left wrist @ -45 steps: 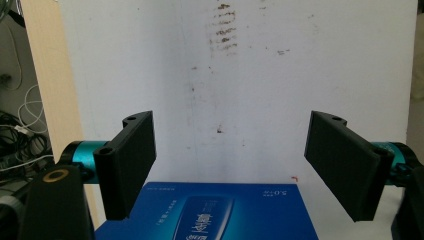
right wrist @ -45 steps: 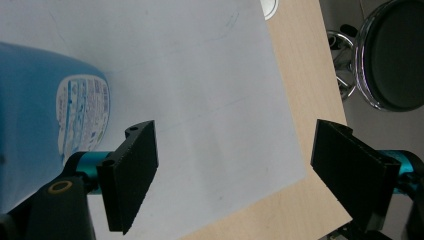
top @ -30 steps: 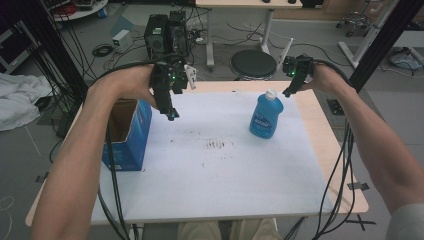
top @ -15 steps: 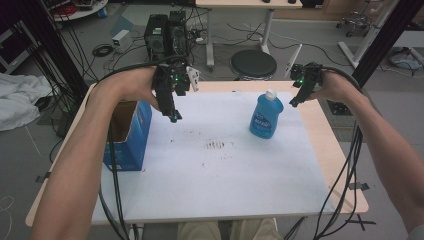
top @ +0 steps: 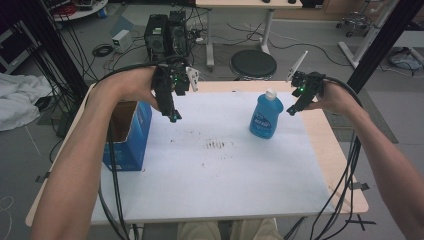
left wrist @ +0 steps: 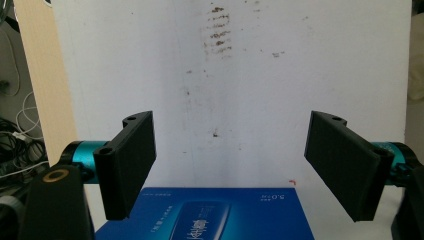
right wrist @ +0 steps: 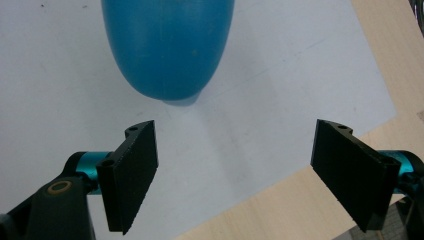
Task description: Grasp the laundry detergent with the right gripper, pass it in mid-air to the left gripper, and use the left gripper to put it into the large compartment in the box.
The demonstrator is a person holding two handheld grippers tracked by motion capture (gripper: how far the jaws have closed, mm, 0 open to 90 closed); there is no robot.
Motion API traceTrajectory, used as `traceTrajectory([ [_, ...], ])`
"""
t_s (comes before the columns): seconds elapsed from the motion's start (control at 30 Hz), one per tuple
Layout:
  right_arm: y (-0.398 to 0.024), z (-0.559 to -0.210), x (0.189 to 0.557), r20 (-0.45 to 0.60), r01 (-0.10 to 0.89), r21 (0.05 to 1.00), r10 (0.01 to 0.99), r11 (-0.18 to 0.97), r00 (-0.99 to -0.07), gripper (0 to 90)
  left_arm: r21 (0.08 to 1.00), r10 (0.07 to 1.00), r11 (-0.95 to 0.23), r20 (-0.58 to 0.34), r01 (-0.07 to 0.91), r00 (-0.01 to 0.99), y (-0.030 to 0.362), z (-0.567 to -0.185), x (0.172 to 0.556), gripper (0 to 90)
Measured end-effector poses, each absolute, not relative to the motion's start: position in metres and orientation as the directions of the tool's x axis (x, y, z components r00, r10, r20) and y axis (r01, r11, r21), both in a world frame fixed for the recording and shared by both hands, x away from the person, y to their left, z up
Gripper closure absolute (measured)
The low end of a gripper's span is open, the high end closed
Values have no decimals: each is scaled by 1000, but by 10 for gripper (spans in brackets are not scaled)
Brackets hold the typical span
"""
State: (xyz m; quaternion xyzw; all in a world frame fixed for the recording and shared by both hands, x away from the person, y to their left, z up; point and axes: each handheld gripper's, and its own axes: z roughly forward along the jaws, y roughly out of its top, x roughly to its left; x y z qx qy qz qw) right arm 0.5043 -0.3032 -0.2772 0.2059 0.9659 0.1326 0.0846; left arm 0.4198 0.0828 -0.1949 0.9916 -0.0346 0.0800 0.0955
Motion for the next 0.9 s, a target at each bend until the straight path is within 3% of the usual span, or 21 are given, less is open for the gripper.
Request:
traceTrajectory([
  [0.4, -303, -304, 488, -47, 451, 413, 513, 792, -857, 182, 187, -66, -978, 167, -97, 984, 80, -197, 420, 207],
  [0.9, -293, -333, 481, -27, 460, 536, 559, 708, -829, 183, 189, -62, -978, 162, -92, 985, 82, -201, 422, 207],
])
